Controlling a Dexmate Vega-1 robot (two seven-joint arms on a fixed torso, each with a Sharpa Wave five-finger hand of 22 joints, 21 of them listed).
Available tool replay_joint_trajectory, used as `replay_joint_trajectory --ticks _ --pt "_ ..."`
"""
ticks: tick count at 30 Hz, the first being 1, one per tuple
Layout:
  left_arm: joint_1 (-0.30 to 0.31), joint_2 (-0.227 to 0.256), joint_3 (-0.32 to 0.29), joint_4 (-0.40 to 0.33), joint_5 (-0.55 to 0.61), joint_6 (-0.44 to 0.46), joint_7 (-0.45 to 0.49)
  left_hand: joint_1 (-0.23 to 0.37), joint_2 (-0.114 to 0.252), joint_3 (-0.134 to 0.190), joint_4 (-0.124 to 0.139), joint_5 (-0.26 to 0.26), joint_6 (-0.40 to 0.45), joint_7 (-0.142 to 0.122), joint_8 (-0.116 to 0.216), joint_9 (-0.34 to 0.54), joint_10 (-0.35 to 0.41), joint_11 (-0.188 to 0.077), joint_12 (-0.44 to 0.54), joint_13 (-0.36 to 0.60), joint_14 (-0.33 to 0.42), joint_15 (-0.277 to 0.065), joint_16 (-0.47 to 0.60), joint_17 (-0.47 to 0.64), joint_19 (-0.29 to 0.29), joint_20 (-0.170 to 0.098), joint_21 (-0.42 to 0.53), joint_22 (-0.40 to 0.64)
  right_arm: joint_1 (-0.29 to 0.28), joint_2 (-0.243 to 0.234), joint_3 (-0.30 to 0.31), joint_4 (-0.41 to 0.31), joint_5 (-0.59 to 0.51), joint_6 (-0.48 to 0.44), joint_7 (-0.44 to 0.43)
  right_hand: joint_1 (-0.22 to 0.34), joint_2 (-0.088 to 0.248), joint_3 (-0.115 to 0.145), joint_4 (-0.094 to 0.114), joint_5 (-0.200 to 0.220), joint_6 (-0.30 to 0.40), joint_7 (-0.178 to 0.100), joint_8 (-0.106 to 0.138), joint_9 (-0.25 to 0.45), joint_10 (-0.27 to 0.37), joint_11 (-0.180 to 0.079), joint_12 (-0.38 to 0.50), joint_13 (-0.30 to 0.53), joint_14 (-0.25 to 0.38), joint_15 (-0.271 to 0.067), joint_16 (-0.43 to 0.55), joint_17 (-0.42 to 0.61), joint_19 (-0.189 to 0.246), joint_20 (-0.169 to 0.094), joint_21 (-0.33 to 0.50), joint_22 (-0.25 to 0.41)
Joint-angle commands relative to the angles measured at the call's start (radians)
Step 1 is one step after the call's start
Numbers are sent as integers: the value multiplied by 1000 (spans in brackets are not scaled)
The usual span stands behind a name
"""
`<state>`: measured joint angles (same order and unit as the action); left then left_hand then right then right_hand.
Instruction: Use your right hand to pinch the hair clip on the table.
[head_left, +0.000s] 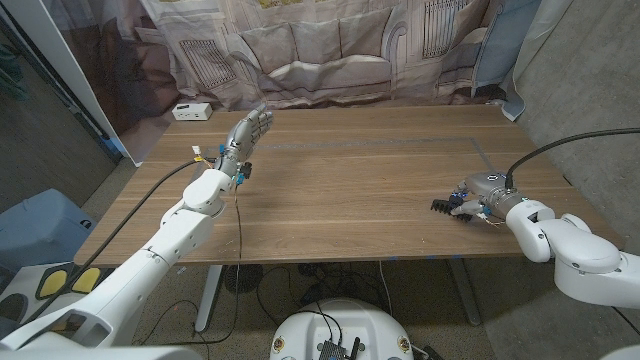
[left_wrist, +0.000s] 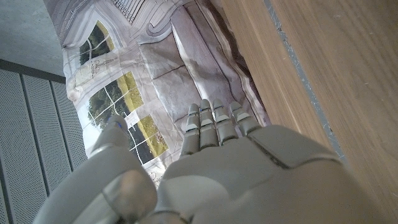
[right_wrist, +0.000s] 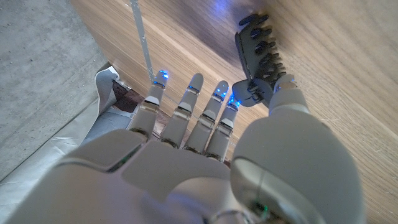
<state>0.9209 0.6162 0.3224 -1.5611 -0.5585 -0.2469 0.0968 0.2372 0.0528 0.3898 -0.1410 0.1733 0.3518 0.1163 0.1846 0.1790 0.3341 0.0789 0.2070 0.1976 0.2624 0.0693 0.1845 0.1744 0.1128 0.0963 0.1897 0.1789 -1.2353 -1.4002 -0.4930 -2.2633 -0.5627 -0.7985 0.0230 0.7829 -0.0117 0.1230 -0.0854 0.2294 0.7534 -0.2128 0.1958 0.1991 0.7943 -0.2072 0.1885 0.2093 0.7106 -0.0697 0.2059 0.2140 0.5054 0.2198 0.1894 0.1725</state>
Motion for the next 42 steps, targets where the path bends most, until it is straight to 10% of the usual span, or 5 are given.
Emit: replay_joint_trajectory --ticks 1,42 --pt "-3 12 -3 -7 -5 9 -13 6 -2 4 0 0 5 -1 5 3 7 0 5 6 3 0 2 3 4 -4 6 2 24 13 -24 8 -44 6 42 -11 1 -2 3 7 -14 -2 -3 2 -14 0 -1 1 -7 4 -3 3 -5 -2 0 3" --pt "-49 -39 13 92 -19 -42 -44 9 -2 6 0 0 7 -1 5 3 8 0 6 6 2 1 2 3 0 -2 7 2 18 -45 18 -58 -13 -36 117 -140 -57 -26 11 31 -389 48 -14 6 -417 93 -8 6 -319 111 -21 4 -100 0 -8 4"
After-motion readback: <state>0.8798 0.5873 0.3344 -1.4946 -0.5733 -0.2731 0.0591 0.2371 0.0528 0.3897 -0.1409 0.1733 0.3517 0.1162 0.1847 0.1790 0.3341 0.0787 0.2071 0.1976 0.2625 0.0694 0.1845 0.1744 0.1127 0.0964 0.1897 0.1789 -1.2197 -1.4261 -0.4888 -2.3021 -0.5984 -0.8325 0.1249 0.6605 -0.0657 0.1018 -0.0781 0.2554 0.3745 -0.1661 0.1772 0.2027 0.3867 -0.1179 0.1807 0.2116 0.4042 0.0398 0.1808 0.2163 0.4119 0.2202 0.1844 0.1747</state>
